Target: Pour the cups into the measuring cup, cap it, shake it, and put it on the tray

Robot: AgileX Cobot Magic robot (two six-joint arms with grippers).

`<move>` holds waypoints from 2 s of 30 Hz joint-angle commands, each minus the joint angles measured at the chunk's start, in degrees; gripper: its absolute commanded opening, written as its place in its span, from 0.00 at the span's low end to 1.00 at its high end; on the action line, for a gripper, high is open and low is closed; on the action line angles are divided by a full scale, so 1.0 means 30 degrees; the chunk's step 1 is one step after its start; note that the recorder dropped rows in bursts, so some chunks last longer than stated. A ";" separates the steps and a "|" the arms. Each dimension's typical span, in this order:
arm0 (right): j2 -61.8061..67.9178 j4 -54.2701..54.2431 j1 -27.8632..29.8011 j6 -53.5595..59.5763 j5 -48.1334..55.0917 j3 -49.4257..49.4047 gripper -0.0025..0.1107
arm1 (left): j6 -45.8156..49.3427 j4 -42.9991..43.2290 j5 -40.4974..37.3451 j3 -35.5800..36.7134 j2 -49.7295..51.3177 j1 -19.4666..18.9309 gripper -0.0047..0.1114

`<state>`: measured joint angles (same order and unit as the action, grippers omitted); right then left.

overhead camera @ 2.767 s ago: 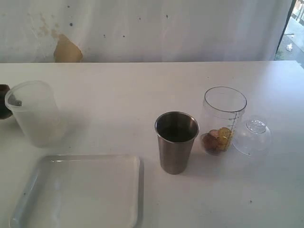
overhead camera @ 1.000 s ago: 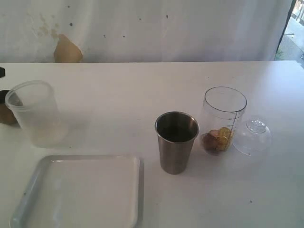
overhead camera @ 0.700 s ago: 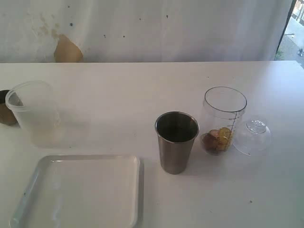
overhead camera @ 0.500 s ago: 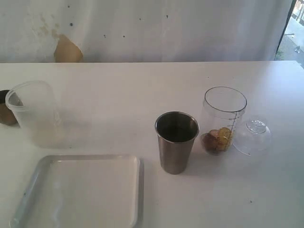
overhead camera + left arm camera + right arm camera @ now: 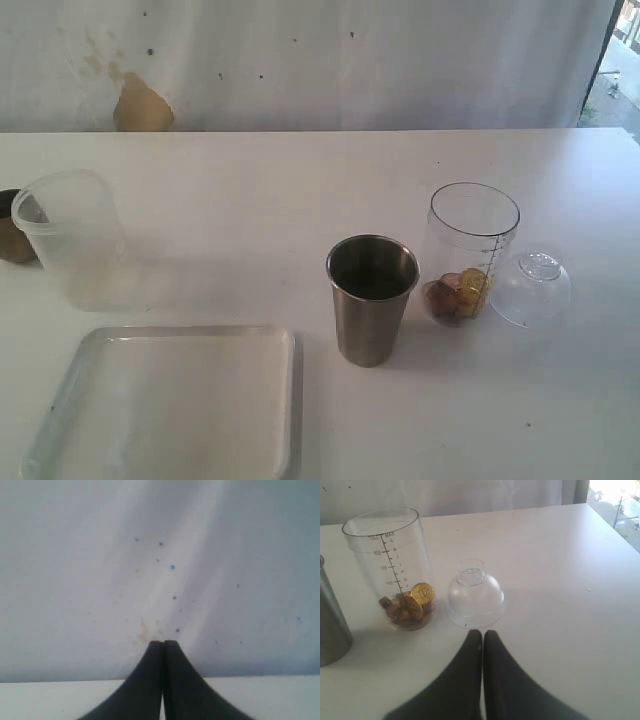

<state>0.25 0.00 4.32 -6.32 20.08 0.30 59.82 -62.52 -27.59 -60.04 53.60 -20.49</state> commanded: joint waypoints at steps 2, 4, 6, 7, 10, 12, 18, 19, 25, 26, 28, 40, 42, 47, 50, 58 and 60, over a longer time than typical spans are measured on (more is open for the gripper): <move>-0.0084 0.0000 0.0077 0.0005 0.0002 -0.0101 0.02 | -0.4541 0.1539 0.6460 0.3599 -0.4752 0.0003 0.04; -0.0084 0.0000 0.0077 0.0005 0.0002 -0.0101 0.02 | -0.6199 0.1271 0.8614 0.5195 -0.6361 0.0003 0.04; -0.0084 0.0000 0.0077 0.0005 0.0002 -0.0101 0.02 | -0.7735 0.1223 0.9321 0.6276 -0.7569 0.0003 0.04; -0.0084 0.0000 0.0077 0.0005 0.0002 -0.0101 0.02 | -0.8405 0.1223 0.9370 0.6956 -0.8235 0.0042 0.04; -0.0084 0.0000 0.0077 0.0005 0.0002 -0.0101 0.02 | -0.8956 0.1129 0.8949 0.8001 -0.9299 0.0266 0.04; -0.0084 0.0000 0.0077 0.0005 0.0002 -0.0101 0.02 | -0.8549 0.1542 0.8414 0.8402 -0.9716 0.0456 0.04; -0.0084 0.0000 0.0077 0.0005 0.0002 -0.0101 0.02 | -0.7298 0.2019 0.7667 0.8763 -1.0034 0.0453 0.04; -0.0084 0.0000 0.0077 0.0005 0.0002 -0.0101 0.02 | -0.7298 0.2019 0.7667 0.8763 -1.0034 0.0419 0.04; -0.0084 0.0000 0.0077 0.0005 0.0002 -0.0101 0.02 | -0.7298 0.2019 0.7760 0.8763 -1.0063 0.0419 0.04; -0.0084 0.0000 0.0077 0.0005 0.0002 -0.0101 0.02 | -0.7298 0.2019 0.7760 0.8763 -1.0063 0.0419 0.04; -0.0084 0.0000 0.0077 0.0005 0.0002 -0.0101 0.02 | -0.7298 0.2019 0.7760 0.8763 -1.0063 0.0419 0.04; -0.0084 0.0000 0.0077 0.0005 0.0002 -0.0101 0.02 | -0.7298 0.2019 0.7697 0.8763 -1.0063 0.0419 0.04; -0.0084 0.0000 0.0077 0.0005 0.0002 -0.0101 0.02 | -0.7298 0.2059 0.7695 0.8763 -1.0063 0.0419 0.04; -0.0084 0.0000 0.0077 0.0005 0.0002 -0.0101 0.02 | -0.7298 0.4547 0.7770 0.8957 -1.0063 0.0419 0.04; -0.0084 0.0000 0.0077 0.0005 0.0002 -0.0101 0.02 | -0.8944 0.6184 0.7736 0.9760 -1.0224 0.0419 0.04; -0.0084 0.0000 0.0077 0.0005 0.0002 -0.0101 0.02 | -1.5070 1.0455 0.7774 1.3702 -1.1944 0.0419 0.04; -0.0084 0.0000 0.0077 0.0005 0.0002 -0.0101 0.02 | -1.5985 1.2722 0.7739 1.4919 -1.2728 0.0419 0.04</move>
<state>0.25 0.00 4.32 -6.32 20.08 0.30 15.92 -31.92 -4.34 -18.83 17.76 -19.44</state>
